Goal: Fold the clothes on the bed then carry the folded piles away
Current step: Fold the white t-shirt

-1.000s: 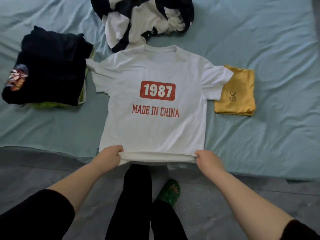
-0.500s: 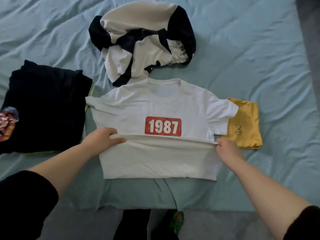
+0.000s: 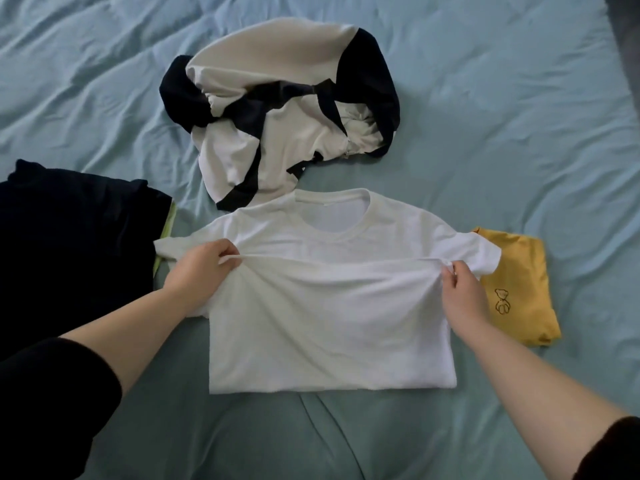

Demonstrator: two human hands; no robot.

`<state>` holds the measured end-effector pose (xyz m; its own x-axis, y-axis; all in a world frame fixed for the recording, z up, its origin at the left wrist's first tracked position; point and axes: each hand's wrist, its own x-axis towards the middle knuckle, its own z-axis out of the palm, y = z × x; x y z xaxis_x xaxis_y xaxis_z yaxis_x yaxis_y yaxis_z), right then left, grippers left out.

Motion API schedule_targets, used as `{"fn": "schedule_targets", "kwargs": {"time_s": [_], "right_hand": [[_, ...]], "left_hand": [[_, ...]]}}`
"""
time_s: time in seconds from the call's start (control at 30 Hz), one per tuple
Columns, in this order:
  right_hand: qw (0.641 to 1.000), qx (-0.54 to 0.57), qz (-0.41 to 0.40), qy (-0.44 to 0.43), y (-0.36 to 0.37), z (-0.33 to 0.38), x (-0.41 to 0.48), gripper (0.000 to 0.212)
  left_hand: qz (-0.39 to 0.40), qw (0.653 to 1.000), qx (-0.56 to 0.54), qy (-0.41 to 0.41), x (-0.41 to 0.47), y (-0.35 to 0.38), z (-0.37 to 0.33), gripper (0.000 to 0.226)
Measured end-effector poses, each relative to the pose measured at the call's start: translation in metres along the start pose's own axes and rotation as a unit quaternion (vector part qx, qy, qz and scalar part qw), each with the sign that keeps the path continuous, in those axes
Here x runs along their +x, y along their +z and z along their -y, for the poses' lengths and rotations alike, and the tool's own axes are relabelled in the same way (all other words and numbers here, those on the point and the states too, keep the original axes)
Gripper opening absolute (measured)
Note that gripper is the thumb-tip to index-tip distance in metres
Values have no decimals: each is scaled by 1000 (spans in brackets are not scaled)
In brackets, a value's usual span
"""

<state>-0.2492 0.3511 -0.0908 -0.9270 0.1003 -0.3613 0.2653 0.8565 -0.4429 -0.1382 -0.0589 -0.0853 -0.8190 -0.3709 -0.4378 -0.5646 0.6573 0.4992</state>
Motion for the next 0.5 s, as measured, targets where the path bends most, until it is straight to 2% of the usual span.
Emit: {"fn": "schedule_targets", "kwargs": {"time_s": [0.07, 0.13, 0.3, 0.43, 0.5], "right_hand": [[999, 26, -46, -4, 0, 8, 10, 24], [997, 35, -62, -2, -2, 18, 24, 26], [995, 16, -95, -15, 1, 43, 77, 27], [995, -30, -90, -35, 13, 52, 108, 20], [995, -45, -85, -41, 18, 55, 109, 13]], "left_hand": [[-79, 996, 8, 30, 5, -4, -6, 7], [-119, 992, -2, 42, 15, -9, -15, 5], [-158, 986, 38, 25, 65, -13, -33, 12], [-155, 985, 69, -12, 87, -3, -41, 15], [-183, 976, 116, -12, 85, 5, -43, 21]]}}
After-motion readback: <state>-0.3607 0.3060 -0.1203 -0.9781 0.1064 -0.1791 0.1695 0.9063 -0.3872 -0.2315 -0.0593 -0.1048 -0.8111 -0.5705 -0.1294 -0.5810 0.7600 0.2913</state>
